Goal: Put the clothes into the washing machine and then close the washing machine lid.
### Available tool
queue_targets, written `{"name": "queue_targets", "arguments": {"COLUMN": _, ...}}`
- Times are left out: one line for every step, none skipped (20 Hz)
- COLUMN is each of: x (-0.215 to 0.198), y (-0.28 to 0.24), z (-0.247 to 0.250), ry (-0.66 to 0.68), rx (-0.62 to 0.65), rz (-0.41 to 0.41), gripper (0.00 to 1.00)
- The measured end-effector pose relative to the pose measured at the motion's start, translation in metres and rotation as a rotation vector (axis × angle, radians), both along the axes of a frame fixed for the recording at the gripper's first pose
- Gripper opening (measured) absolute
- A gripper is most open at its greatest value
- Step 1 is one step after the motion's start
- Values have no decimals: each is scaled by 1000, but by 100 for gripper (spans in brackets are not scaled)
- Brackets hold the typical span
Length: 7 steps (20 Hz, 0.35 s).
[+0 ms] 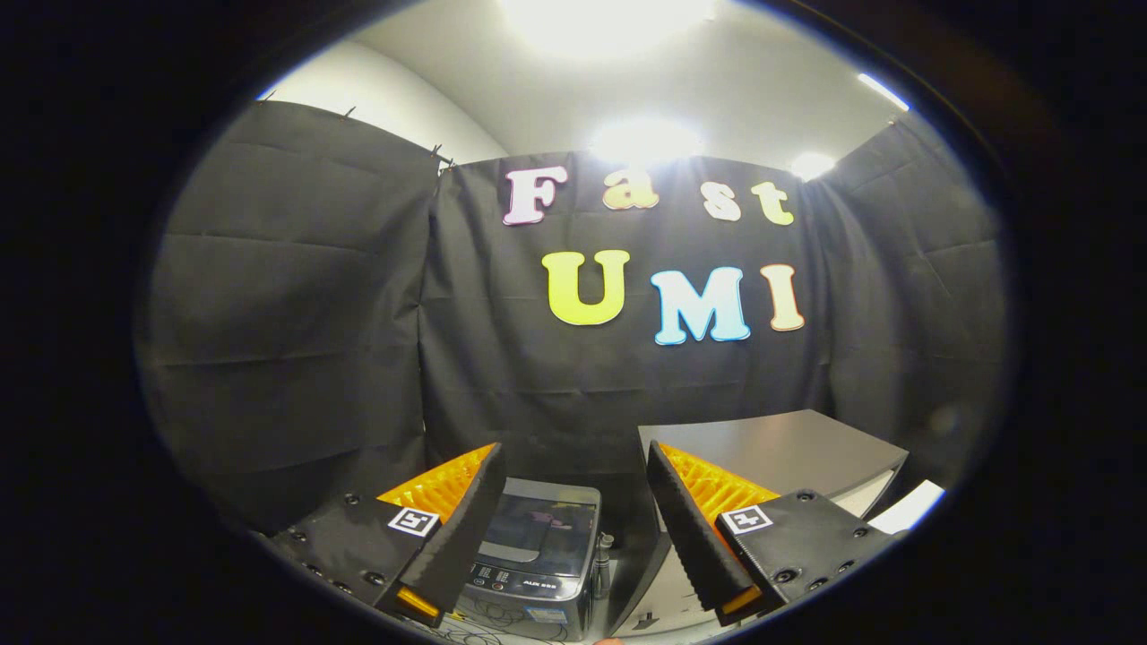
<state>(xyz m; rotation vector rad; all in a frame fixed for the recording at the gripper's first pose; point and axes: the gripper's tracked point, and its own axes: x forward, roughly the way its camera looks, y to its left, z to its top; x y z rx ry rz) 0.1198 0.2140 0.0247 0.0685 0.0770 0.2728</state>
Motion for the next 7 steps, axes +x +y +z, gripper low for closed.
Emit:
{"name": "queue_targets", "arguments": {"x": -5, "y": -6, "z": 2, "ry": -4, "rx": 3, "rz": -5, "gripper": 99}}
{"name": "queue_targets", "arguments": {"x": -9, "y": -12, "z": 5, "ry": -9, "rx": 4, "rz": -12, "gripper": 98}}
{"name": "queue_targets", "arguments": {"x": -13, "y": -18, "z": 6, "ry": -11, "rx": 5, "rz": -18, "gripper": 98}}
{"name": "queue_targets", "arguments": {"x": -17, "y": -22, "z": 7, "ry": -12, "rx": 9, "rz": -21, "gripper": 98}}
{"name": "queue_targets", "arguments": {"x": -20, "y": -26, "z": 8, "ry": -13, "rx": 11, "rz": -24, "gripper": 98}}
{"name": "queue_targets", "arguments": {"x": -23, "y": -30, "z": 8, "ry": -13, "rx": 11, "rz": -27, "gripper": 98}}
{"name": "queue_targets", "arguments": {"x": -26, "y": -34, "z": 9, "ry": -13, "rx": 12, "rz": -28, "gripper": 98}}
